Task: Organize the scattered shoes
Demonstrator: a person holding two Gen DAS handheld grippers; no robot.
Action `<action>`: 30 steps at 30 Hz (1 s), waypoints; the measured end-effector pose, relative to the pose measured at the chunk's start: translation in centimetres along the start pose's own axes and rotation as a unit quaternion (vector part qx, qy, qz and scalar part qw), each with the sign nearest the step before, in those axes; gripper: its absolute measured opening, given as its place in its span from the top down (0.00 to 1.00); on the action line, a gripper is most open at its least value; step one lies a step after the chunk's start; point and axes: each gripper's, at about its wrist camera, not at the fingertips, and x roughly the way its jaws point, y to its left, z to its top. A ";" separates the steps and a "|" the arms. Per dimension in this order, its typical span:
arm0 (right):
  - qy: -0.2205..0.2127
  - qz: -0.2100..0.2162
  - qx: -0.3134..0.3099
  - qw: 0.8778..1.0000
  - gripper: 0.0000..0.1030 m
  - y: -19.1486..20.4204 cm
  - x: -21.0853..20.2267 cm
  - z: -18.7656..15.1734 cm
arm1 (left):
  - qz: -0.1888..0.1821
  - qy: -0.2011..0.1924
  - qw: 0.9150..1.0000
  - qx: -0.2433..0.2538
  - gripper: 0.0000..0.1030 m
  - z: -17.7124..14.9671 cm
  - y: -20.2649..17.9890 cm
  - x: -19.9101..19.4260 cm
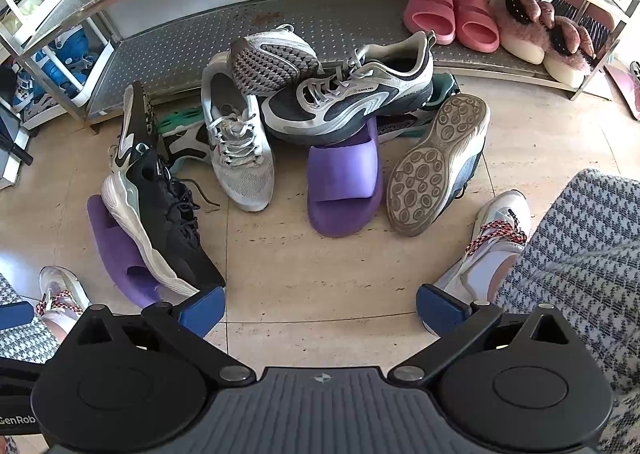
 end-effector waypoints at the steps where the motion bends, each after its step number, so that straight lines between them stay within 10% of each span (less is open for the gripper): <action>1: 0.000 0.000 0.000 1.000 0.01 0.0 0.0 0.0 | 0.000 0.000 1.000 0.000 0.00 0.0 0.0 0.0; 30: -0.008 0.002 0.001 1.000 0.01 0.0 -0.6 0.1 | 0.001 -0.006 1.000 0.002 0.00 -0.3 0.1 -0.1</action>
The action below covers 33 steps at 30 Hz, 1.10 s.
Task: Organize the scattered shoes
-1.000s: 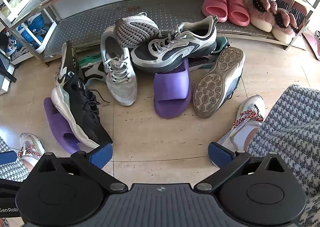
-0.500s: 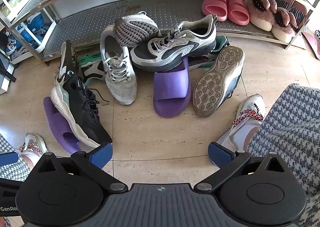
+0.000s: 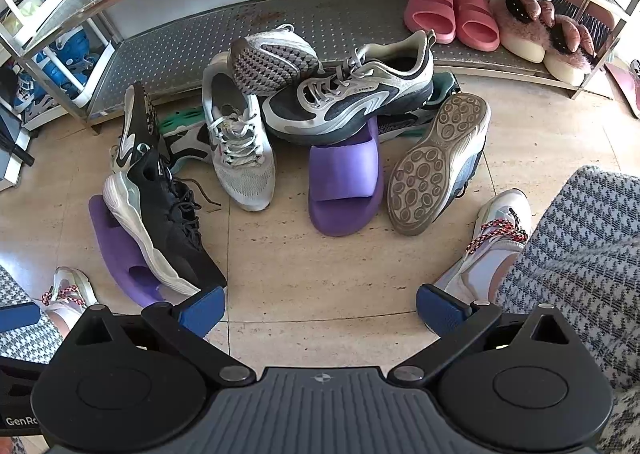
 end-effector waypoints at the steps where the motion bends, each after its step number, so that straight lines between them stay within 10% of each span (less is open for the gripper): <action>1: -0.002 0.000 0.000 1.000 0.01 0.0 -0.1 0.1 | 0.001 -0.001 1.000 -0.001 0.00 0.0 0.1 -0.1; 15: -0.054 0.051 -0.046 0.996 0.01 1.5 -3.4 9.0 | 0.009 0.032 0.999 0.039 0.00 6.4 1.1 0.7; 22: -0.015 0.051 -0.069 0.996 0.01 0.9 0.6 10.4 | -0.007 0.076 0.995 0.062 0.00 10.6 2.3 7.1; 33: 0.080 0.042 -0.101 0.991 0.01 0.4 6.0 10.0 | -0.076 0.068 0.994 0.042 0.04 7.1 3.2 6.6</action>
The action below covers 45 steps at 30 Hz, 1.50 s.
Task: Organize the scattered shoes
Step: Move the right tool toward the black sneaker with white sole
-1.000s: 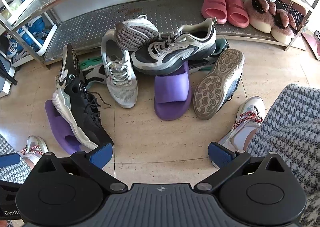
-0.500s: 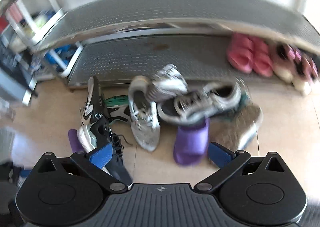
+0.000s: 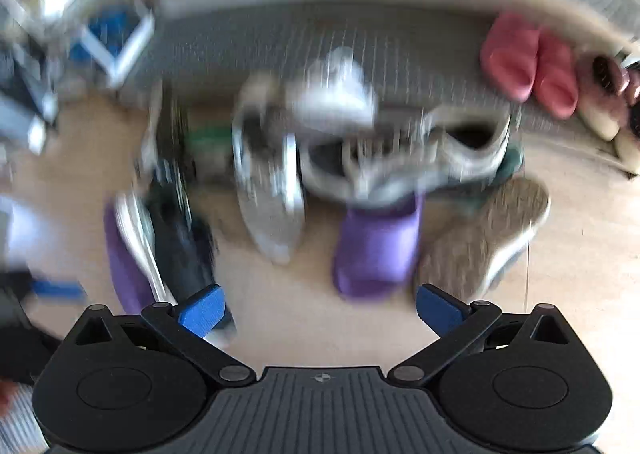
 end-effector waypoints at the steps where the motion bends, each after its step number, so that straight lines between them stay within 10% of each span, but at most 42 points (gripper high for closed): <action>1: -0.007 0.012 0.010 1.000 0.01 0.1 -0.3 -0.1 | 0.002 -0.003 1.000 0.008 0.02 -0.4 -0.4 -0.2; 8: -0.106 0.044 0.065 0.991 0.01 0.5 -2.7 -2.8 | 0.020 -0.026 0.997 0.065 0.00 -3.1 -3.5 -1.3; 19: -0.171 0.006 0.065 0.983 0.01 4.4 -8.6 -12.2 | 0.029 -0.005 1.000 -0.012 0.00 -11.0 -3.4 -4.3; 29: -0.090 0.035 0.033 0.995 0.01 6.4 -3.7 -9.6 | 0.054 0.057 0.994 -0.078 0.00 -12.3 0.5 -0.2; 37: -0.058 0.076 0.018 0.995 0.21 9.1 2.4 -5.0 | 0.088 0.077 0.990 -0.081 0.01 -10.2 3.7 2.1; 41: -0.043 0.096 0.011 0.994 0.63 10.4 5.5 -2.6 | 0.074 0.064 0.991 -0.094 0.01 -8.0 5.6 2.2; 45: -0.027 0.116 0.003 0.993 0.62 11.7 8.5 -0.3 | 0.085 0.040 0.987 -0.129 0.01 -5.8 8.0 2.0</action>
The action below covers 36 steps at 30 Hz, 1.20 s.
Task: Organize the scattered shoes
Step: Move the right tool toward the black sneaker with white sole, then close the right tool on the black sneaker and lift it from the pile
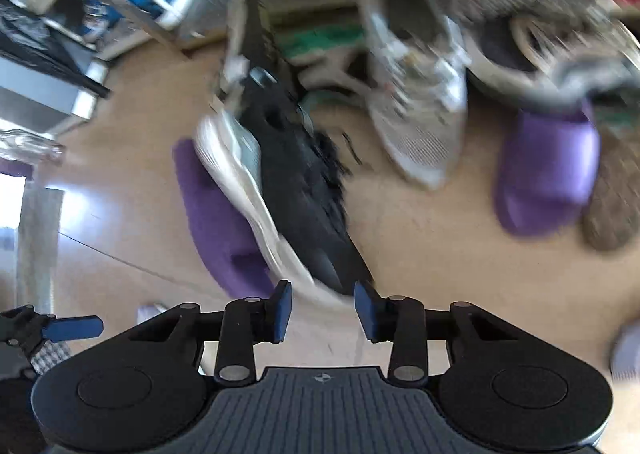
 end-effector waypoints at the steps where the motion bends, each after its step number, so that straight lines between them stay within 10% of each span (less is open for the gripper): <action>1: 0.004 0.005 -0.001 1.000 0.60 0.1 0.9 0.5 | 0.004 0.001 1.000 -0.011 0.01 0.6 0.5 0.4; 11: 0.044 0.012 -0.016 0.999 0.22 1.2 9.1 4.4 | -0.031 0.029 0.998 -0.038 0.01 1.0 0.9 0.9; 26: 0.004 -0.008 -0.033 0.999 0.23 0.0 5.3 4.1 | 0.005 0.006 0.999 -0.031 0.00 0.5 -1.4 0.1; 36: 0.047 -0.067 -0.012 0.997 0.19 -3.5 -0.4 1.4 | -0.026 -0.040 0.984 -0.171 0.01 8.4 -0.9 3.8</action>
